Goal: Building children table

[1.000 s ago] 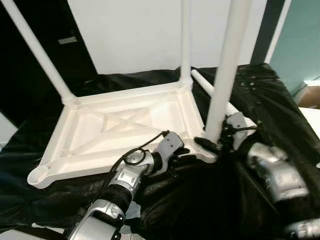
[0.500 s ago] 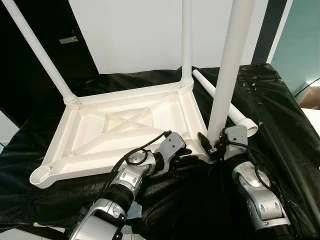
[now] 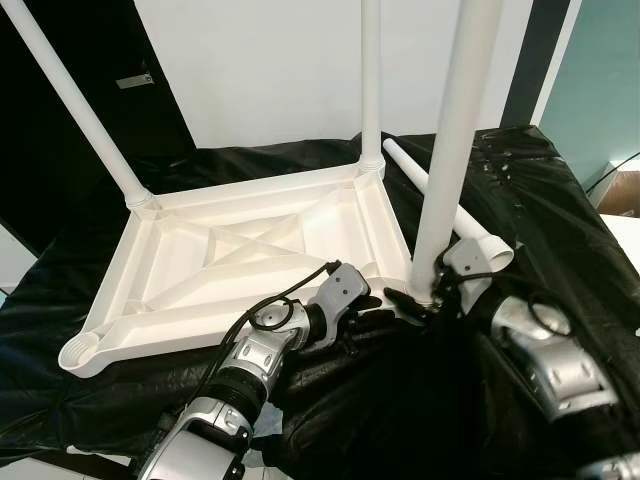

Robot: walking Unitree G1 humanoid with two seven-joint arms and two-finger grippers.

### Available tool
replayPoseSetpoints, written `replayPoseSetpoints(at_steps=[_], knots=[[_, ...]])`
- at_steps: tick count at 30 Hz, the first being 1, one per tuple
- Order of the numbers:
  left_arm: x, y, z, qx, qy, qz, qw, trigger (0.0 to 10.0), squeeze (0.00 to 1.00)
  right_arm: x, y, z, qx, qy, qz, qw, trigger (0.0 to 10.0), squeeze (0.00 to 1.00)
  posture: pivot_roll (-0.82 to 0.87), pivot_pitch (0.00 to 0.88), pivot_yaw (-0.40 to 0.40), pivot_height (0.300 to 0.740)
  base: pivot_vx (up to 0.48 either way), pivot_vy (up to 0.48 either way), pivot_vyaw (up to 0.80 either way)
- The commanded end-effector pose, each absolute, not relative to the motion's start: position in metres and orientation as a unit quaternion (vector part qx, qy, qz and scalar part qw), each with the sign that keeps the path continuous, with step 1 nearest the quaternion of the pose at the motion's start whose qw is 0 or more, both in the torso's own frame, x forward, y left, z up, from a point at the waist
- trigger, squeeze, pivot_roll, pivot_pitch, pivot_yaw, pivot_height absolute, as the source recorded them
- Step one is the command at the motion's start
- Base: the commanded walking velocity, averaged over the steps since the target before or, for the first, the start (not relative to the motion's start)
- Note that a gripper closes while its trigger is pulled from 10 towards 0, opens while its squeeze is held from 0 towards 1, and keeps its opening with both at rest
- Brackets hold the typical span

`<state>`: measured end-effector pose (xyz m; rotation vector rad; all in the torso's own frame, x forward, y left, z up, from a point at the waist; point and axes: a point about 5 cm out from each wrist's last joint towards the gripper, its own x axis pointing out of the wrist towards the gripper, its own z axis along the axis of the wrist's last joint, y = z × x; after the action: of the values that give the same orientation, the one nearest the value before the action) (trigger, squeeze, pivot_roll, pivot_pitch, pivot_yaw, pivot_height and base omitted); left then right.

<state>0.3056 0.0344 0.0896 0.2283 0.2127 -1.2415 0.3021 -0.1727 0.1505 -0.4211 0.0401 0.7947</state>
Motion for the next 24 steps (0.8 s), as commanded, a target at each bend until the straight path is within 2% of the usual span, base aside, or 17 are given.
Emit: replayPoseSetpoints(at_steps=[1,4,5,6,11,17,19,22,23,24], knots=[[0.295,0.041,0.064,0.098,0.158,-0.579,0.794,10.0,0.0,0.307,-0.177,0.153,-0.211,0.022,0.401,0.891,10.0,0.0,-0.1,0.0,0.082,0.74,0.0,0.0,0.0],[0.294,0.041,0.064,0.098,0.158,-0.579,0.794,10.0,0.0,0.312,-0.181,0.156,-0.216,0.026,0.405,0.888,10.0,0.0,-0.1,0.0,0.083,0.74,0.0,0.0,0.0],[0.295,0.042,0.064,0.098,0.158,-0.579,0.794,10.0,0.0,0.313,-0.182,0.156,-0.214,0.031,0.411,0.886,3.3,0.0,-0.1,0.0,0.084,0.74,0.0,0.0,0.0],[0.295,0.042,0.064,0.098,0.158,-0.579,0.794,10.0,0.0,0.313,-0.184,0.156,-0.209,0.038,0.42,0.882,0.0,0.0,-0.1,0.0,0.084,0.74,0.0,0.0,0.0],[0.295,0.042,0.064,0.099,0.158,-0.579,0.794,10.0,0.0,0.31,-0.188,0.151,-0.197,0.062,0.437,0.875,0.0,0.0,-0.09,0.0,0.085,0.74,0.0,0.0,0.0],[0.295,0.042,0.064,0.099,0.157,-0.578,0.795,10.0,0.0,0.304,-0.184,0.138,-0.161,0.068,0.429,0.886,0.0,0.0,-0.09,0.0,0.088,0.74,0.0,0.0,0.0],[0.294,0.042,0.064,0.101,0.157,-0.58,0.793,10.0,0.0,0.297,-0.18,0.126,-0.138,0.053,0.378,0.914,0.0,0.0,-0.09,0.0,0.086,0.74,0.0,0.0,0.0],[0.294,0.042,0.064,0.102,0.157,-0.581,0.792,10.0,0.0,0.294,-0.18,0.122,-0.125,0.048,0.354,0.925,0.0,0.0,-0.09,0.0,0.086,0.74,0.0,0.0,0.0],[0.295,0.043,0.065,0.103,0.157,-0.58,0.793,10.0,0.0,0.284,-0.179,0.114,-0.094,0.029,0.272,0.957,0.0,0.0,-0.09,0.0,0.086,0.74,0.0,0.0,0.0],[0.296,0.043,0.065,0.103,0.157,-0.579,0.793,10.0,0.0,0.28,-0.178,0.112,-0.087,0.023,0.246,0.965,0.0,0.0,-0.09,0.0,0.086,0.74,0.0,0.0,0.0]])
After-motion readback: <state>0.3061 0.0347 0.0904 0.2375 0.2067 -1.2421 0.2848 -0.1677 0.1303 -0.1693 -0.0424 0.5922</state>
